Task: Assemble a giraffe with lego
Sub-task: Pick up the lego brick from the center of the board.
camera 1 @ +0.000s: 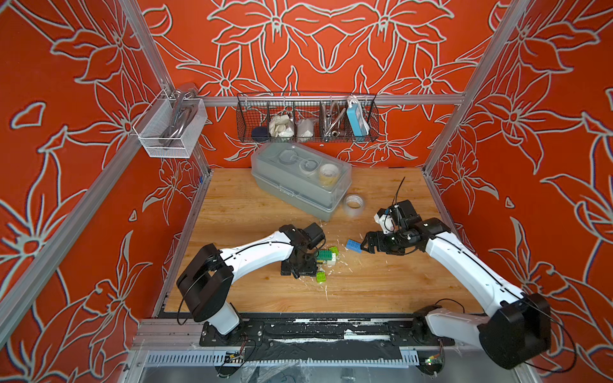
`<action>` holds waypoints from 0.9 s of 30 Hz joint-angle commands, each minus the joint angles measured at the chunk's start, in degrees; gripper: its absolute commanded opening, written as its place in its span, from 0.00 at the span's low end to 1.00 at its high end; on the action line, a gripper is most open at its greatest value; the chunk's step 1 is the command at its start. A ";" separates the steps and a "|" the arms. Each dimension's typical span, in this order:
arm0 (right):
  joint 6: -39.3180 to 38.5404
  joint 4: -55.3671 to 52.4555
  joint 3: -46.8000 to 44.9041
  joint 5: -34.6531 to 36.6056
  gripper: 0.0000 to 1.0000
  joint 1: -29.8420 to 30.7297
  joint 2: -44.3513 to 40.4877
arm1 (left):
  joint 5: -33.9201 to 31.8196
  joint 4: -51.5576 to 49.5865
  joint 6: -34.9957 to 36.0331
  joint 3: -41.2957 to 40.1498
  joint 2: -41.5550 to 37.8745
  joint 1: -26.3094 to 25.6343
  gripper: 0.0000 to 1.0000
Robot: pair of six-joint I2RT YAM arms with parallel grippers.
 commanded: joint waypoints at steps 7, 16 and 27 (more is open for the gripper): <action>0.95 -4.00 3.44 3.45 0.92 0.58 -1.78 | 1.19 11.56 2.27 0.01 4.34 -0.22 0.74; 0.99 -4.76 4.83 4.36 0.91 0.44 -2.04 | -2.67 10.80 2.45 1.35 7.79 -0.28 0.70; 0.42 -3.43 5.71 4.22 0.91 -0.03 -0.35 | -4.97 10.80 0.89 -1.52 8.00 -0.27 0.61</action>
